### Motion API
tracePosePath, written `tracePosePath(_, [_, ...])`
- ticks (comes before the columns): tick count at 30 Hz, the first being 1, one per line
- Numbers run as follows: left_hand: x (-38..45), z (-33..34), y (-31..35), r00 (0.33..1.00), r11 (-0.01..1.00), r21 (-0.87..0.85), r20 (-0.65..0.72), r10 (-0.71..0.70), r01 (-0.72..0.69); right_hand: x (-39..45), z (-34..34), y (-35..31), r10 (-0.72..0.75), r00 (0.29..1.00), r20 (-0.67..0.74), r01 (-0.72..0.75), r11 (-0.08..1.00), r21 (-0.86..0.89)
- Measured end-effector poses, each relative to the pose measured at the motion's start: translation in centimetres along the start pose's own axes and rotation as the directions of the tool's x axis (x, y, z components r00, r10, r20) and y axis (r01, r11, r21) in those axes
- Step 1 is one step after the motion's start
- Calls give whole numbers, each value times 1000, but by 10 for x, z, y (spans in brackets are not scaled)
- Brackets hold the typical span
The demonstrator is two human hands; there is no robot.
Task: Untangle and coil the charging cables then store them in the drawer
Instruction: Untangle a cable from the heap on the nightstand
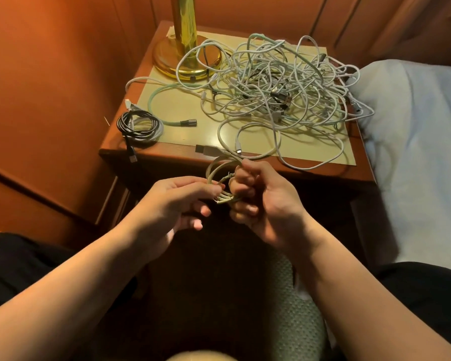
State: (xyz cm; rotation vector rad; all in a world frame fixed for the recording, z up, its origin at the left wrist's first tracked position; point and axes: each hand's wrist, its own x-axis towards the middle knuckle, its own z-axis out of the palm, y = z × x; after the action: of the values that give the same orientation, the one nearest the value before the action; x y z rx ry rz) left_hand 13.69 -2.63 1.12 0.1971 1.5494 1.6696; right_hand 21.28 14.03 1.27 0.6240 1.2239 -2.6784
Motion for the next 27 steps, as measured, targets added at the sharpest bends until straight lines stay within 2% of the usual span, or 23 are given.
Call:
tracePosePath(6, [2,6,-6,999,999,5,19,34,-34,-2,2,5,-25,999,22,28,993,-119])
tracePosePath(8, [5,5,-5,997,999,-43,76,32,-29,-4,4,4,8,999,40,-5,997,-78])
tracePosePath(12, [8,2,-1,959,989,-148,277,54,-12,-6,11,7,47,998,50,-46,999,-13])
tracePosePath(18, [12,4,1,959,994,-111,281,48,-17,-3,12,9,94,995,-20,-92,990,103])
tracePosePath(20, [11,8,3,979,998,3,195,61,-62,-2,11,8,66,996,-62,-60,995,85])
tracePosePath(21, [10,8,3,990,988,115,109,93,-106,-1,10,7,44,995,-90,-40,998,50])
tracePosePath(23, [10,2,-1,963,877,430,-53,263,-216,-1,8,5,-14,987,-161,2,997,-75])
tracePosePath(25, [9,-2,-3,905,686,672,-55,422,-279,-2,8,5,-103,974,-202,49,966,-253])
tracePosePath(27, [3,2,-4,893,596,731,41,448,-333,-4,10,5,-201,953,-227,103,918,-384])
